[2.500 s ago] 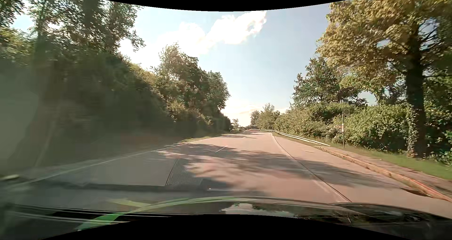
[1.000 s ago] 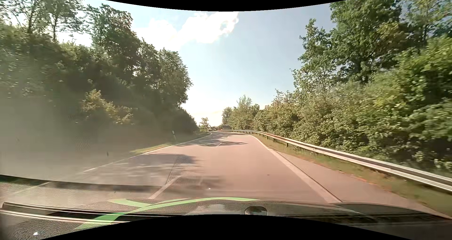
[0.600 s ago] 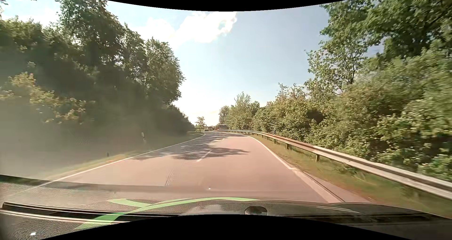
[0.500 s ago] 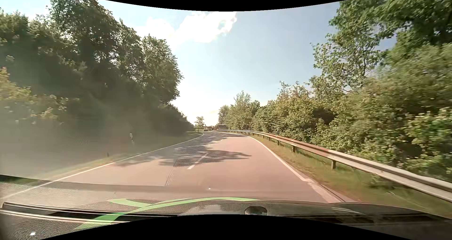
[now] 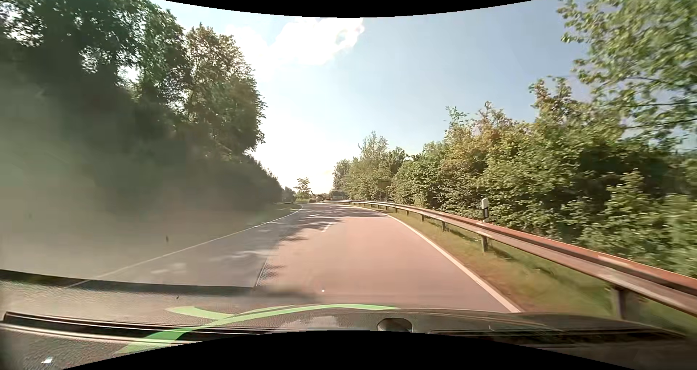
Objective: Follow the waypoints while adhering to traffic rules and regulations
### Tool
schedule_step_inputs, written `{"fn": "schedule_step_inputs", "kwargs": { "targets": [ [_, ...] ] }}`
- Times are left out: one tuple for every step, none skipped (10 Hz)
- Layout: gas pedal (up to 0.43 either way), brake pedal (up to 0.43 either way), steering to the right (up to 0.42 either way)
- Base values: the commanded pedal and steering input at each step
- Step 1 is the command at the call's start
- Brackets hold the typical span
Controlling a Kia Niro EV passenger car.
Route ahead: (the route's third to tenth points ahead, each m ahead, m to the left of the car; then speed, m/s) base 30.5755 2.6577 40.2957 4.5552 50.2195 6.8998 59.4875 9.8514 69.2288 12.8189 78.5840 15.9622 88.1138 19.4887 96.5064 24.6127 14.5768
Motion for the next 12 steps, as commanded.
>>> {"fn": "schedule_step_inputs", "kwargs": {
  "targets": [
    [0.177,0.000,-0.004],
    [0.177,0.000,-0.004],
    [0.177,0.000,-0.005],
    [0.169,0.000,-0.006],
    [0.157,0.000,-0.011],
    [0.157,0.000,-0.018],
    [0.157,0.000,-0.020],
    [0.157,0.000,-0.020],
    [0.157,0.000,-0.020],
    [0.157,0.000,-0.022],
    [0.169,0.000,-0.025],
    [0.169,0.000,-0.026]
  ]
}}
